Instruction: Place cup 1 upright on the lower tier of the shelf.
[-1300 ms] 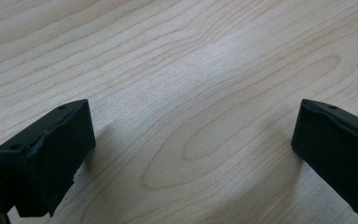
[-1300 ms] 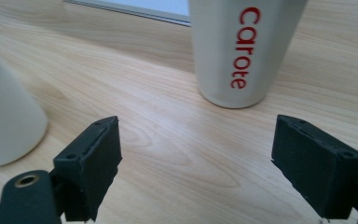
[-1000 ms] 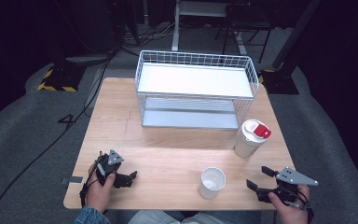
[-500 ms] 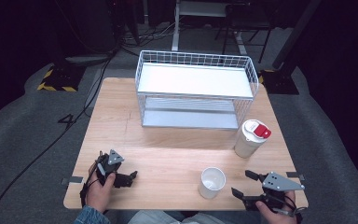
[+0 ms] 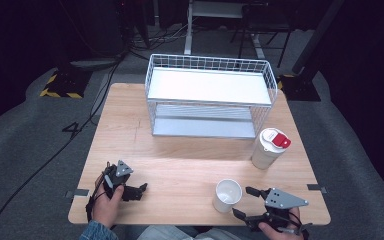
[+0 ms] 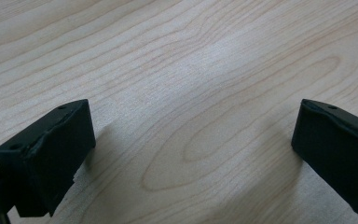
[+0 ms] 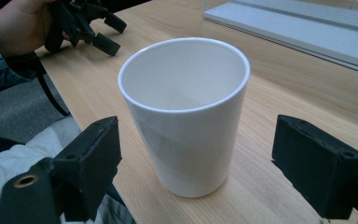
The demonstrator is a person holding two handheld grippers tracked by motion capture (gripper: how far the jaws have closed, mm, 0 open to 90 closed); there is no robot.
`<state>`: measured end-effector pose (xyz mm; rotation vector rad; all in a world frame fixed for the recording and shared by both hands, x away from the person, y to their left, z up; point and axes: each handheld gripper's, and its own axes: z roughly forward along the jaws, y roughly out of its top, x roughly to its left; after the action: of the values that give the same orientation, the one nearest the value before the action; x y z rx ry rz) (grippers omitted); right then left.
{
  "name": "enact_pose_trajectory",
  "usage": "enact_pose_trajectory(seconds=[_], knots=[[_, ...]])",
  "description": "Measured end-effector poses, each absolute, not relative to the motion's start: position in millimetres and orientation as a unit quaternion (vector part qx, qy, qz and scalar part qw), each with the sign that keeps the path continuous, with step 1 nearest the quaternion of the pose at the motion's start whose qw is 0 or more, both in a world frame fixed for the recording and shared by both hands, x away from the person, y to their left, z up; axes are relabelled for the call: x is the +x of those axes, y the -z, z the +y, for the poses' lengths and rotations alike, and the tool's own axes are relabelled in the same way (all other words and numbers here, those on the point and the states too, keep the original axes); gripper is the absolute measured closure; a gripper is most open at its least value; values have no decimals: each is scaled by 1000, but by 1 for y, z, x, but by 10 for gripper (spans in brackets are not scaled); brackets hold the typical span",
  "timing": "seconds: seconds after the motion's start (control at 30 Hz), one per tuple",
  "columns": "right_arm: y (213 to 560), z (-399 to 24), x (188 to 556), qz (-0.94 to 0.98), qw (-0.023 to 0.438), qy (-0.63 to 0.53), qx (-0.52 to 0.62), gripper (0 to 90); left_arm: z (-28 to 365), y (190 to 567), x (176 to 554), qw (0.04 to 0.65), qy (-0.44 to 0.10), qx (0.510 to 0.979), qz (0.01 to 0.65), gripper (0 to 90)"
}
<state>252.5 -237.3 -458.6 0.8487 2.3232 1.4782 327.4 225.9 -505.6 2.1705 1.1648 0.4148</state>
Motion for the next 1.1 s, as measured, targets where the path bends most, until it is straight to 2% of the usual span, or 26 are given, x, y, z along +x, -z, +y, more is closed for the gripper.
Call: enact_pose_trajectory(seconds=[0.87,1.1], knots=[[485,-201,267,794,135,-512,300,158,225,506,328,318,-157,823,443,0],[488,-202,267,792,137,-511,305,198,225,506,328,318,-157,823,443,0]])
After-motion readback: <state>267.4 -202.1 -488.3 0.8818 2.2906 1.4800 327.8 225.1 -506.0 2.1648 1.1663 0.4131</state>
